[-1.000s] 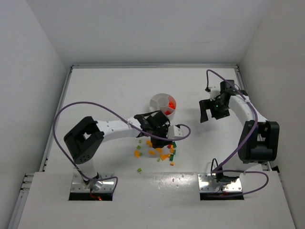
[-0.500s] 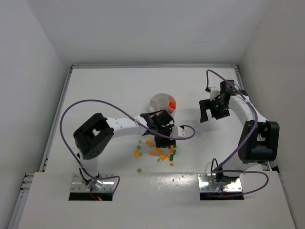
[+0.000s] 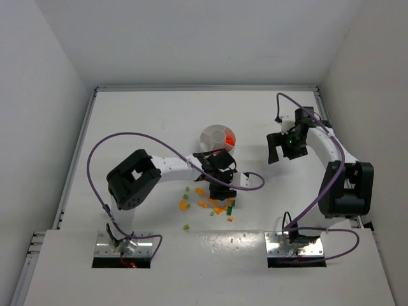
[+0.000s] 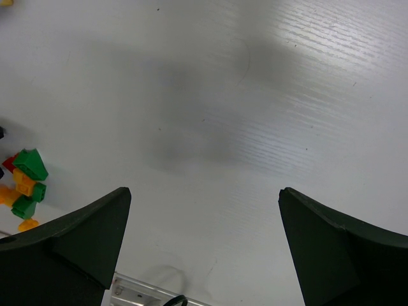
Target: Sort the legos into containers by color
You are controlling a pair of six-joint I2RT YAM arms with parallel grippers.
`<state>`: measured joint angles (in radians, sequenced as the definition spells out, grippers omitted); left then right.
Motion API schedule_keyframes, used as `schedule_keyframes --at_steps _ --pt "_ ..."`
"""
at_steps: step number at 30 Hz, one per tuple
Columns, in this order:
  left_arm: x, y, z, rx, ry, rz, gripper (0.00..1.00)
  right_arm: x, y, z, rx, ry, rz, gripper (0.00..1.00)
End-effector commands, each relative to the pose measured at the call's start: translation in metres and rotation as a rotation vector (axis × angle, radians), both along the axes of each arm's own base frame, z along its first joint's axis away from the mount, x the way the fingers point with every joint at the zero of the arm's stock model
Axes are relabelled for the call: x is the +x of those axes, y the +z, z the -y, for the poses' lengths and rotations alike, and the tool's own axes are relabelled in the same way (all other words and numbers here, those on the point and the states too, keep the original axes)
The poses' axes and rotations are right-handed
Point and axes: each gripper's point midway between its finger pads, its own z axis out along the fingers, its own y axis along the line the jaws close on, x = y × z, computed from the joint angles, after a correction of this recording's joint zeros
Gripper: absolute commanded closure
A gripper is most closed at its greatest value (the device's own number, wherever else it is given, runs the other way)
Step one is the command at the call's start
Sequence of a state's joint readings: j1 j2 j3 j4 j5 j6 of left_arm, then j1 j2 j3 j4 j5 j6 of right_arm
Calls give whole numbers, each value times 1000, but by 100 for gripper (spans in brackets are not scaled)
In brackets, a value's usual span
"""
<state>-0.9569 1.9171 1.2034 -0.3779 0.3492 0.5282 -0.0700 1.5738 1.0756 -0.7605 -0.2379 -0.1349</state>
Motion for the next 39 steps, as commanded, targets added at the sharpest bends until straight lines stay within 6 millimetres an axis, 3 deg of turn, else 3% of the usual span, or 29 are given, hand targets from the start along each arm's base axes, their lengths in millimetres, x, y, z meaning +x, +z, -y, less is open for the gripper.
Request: schedule_keyframes --at_steps 1,9,18,27,35,39 --pt "-3 8 18 -48 -57 11 39 13 7 2 -6 5 44 0" --pt "-9 3 23 -58 -68 -9 42 13 7 2 -6 5 44 0" --pt "-11 2 24 -54 -65 -26 64 13 4 2 -5 5 35 0" --pt "-16 -2 10 -27 -55 -22 74 12 1 2 -5 5 26 0" --pt "1 10 -9 -21 14 4 74 15 4 -1 13 10 27 0" --pt "8 13 -13 -28 35 9 66 21 7 -2 21 13 37 0"
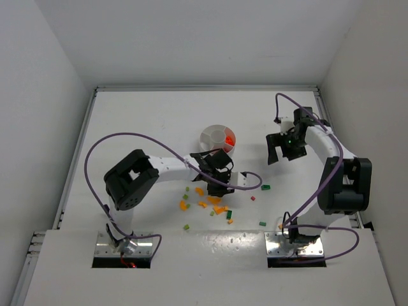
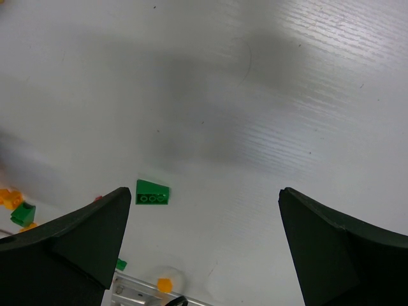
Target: Sort the legos into containers by color
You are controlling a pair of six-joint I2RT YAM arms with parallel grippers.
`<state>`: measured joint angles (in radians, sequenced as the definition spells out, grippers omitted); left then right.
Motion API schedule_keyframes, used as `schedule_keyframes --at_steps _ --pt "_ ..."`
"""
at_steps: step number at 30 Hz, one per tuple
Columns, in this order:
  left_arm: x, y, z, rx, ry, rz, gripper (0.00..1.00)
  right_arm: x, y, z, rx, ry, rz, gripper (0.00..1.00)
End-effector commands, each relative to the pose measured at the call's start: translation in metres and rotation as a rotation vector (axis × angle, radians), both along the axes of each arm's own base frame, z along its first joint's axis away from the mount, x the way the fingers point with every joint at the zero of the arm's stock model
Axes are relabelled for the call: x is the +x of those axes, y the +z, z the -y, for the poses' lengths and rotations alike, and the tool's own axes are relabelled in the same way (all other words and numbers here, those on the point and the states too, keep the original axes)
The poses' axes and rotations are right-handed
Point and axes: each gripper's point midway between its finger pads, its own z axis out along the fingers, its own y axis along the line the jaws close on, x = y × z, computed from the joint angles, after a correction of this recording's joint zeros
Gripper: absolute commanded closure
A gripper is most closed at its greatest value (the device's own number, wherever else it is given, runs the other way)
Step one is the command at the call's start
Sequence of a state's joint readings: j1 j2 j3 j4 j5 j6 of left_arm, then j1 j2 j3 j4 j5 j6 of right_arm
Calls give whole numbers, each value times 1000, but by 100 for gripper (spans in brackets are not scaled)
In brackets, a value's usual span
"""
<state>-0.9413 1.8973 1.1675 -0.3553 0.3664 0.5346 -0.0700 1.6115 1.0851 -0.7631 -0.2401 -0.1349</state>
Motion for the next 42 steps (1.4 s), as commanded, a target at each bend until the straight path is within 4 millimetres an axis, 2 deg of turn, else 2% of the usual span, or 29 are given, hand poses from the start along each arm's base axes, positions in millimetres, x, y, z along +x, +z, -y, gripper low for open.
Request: schedule_keyframes --at_steps 1,4,8,9,10,12,16,18,20,24,25,29,30,31,34,42 --pt "8 14 -7 -14 33 14 59 20 15 -1 17 12 68 0" --pt "14 29 7 -57 47 18 54 20 12 -1 17 12 59 0" --pt "17 33 24 -82 49 -3 54 23 15 -1 17 12 68 0" --pt "10 26 31 -72 28 -11 54 23 15 -1 17 12 68 0" --pt "11 30 39 -84 18 -3 54 22 15 0 11 0 65 0" --pt "3 24 50 -80 -2 -24 54 23 18 0 14 -10 72 0" --pt "-2 25 75 -122 -47 -42 55 23 22 6 -4 -47 113 0" --pt "-11 23 84 -129 -77 -60 57 23 25 9 -1 -67 120 0" --pt "-12 21 87 -134 -85 -73 58 23 25 16 0 -100 118 0" --pt "-21 13 97 -140 -130 -68 60 24 27 18 32 -113 121 0" --pt "-26 16 103 -152 -148 -72 60 26 26 21 40 -121 118 0" --pt "-35 4 107 -139 -194 -76 60 34 33 28 57 -142 141 0" --pt "-34 8 110 -148 -195 -70 60 32 33 25 69 -139 131 0" --pt "-39 1 111 -138 -213 -72 60 32 33 24 79 -135 132 0" --pt "-41 -6 117 -133 -231 -70 60 32 34 26 87 -144 134 0" --pt "-33 -18 123 -116 -244 -44 60 32 35 27 115 -152 138 0"
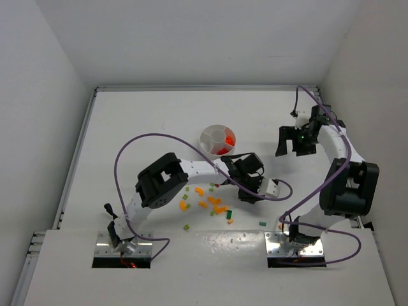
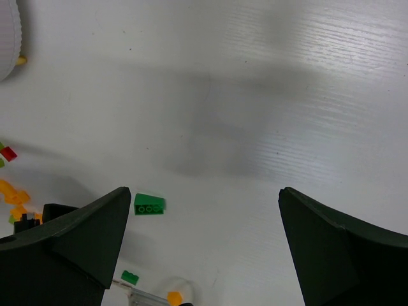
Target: Sort the legos into containers by color
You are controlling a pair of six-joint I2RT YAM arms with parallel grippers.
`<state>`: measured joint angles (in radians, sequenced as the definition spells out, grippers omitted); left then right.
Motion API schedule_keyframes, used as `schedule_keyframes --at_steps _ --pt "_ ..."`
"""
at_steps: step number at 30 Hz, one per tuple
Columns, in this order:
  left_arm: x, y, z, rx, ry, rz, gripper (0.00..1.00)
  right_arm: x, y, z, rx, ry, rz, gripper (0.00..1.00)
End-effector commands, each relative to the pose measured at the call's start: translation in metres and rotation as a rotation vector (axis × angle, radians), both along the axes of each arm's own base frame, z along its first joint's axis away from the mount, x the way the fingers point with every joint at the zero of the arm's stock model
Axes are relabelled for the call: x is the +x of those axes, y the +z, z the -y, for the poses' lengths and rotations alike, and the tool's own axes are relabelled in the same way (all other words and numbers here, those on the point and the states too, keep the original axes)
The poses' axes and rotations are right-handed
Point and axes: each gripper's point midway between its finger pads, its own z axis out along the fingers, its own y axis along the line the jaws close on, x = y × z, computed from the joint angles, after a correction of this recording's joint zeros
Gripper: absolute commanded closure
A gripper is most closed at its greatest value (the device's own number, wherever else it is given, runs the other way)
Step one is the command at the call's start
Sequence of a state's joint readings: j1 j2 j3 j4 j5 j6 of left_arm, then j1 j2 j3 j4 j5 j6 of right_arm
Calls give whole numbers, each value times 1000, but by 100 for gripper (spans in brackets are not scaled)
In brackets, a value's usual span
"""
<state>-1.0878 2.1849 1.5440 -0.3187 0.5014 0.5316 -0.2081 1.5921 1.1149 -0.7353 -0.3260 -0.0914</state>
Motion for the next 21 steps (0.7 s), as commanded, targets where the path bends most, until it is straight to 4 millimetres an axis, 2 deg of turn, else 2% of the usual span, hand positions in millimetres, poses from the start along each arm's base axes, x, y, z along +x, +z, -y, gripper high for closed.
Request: schedule_keyframes --at_steps 1,3,14,15,21 --pt "-7 -23 -6 61 -31 -7 60 17 20 -1 24 -2 73 0" --pt "-6 -28 -8 73 -26 -4 60 17 17 1 34 -8 66 0" --pt "-6 -25 -1 61 -43 -12 55 15 14 0 34 0 50 0" --pt "-7 -30 -4 77 -44 -21 55 15 14 0 34 0 50 0" --pt "-10 -30 -5 82 -48 -32 65 15 11 0 36 0 41 0"
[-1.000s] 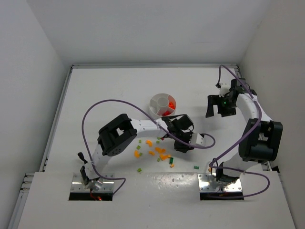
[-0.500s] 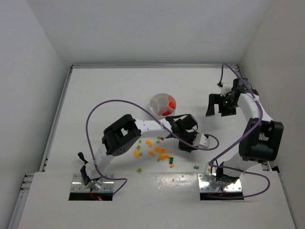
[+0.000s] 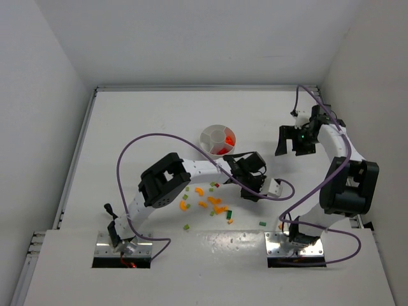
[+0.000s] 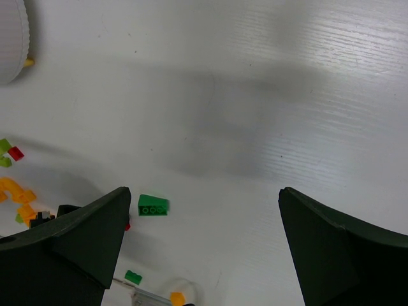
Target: Sort the legos into containers by color
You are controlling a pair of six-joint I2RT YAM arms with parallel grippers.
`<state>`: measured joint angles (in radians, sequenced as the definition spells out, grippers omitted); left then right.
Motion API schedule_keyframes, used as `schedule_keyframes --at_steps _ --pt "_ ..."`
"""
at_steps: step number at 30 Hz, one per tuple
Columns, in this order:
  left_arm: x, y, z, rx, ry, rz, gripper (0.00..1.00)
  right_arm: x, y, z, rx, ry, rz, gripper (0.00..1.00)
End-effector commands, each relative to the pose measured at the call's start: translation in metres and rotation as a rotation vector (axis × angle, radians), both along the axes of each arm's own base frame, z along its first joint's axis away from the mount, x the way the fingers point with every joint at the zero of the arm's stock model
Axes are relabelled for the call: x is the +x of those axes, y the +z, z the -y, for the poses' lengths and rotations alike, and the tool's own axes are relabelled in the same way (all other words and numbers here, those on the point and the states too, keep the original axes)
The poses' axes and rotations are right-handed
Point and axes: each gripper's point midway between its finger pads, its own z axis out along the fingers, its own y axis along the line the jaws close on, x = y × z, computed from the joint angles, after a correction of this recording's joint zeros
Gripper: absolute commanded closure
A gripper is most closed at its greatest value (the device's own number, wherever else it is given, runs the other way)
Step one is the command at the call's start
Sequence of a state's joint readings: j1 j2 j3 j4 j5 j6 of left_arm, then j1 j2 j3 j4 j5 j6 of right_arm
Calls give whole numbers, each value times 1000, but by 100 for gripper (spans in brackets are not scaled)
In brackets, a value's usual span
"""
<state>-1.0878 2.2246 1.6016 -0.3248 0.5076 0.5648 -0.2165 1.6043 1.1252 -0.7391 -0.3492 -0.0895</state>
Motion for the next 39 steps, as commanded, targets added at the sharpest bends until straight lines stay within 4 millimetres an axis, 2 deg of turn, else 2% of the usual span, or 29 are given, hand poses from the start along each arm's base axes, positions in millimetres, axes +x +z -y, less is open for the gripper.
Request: schedule_keyframes --at_steps 1,9,10,12,16,17,19,20,24,26,30,35,38,39 --pt "-16 -30 -17 102 -21 -54 67 13 11 1 13 2 43 0" --pt "-22 -27 -21 102 -51 -70 76 15 10 2 13 2 43 0" --pt "-22 -19 -20 88 -51 -62 77 15 10 2 13 2 43 0" --pt "-14 -14 -28 88 -20 -69 78 15 10 2 13 2 43 0" --pt "-1 16 -45 54 37 -64 79 15 13 2 13 2 43 0" --pt "-1 31 -50 36 43 -44 79 15 9 2 15 1 32 0" --pt "8 45 -58 18 72 -21 79 18 9 1 24 4 33 0" --pt "9 60 -59 -5 85 -5 79 18 9 1 24 5 33 0" --pt "31 79 -78 -18 170 7 79 23 12 1 32 8 35 0" --pt "52 95 -89 -33 236 40 79 26 12 0 41 11 35 0" --pt "85 117 -107 -45 327 65 79 31 9 -2 61 25 18 0" --pt "119 120 -133 -26 409 103 79 38 9 -4 63 34 14 0" --pt "139 116 -139 -16 451 110 79 38 9 -4 63 34 14 0" --pt "150 125 -143 -34 481 114 79 38 9 -4 63 34 14 0"
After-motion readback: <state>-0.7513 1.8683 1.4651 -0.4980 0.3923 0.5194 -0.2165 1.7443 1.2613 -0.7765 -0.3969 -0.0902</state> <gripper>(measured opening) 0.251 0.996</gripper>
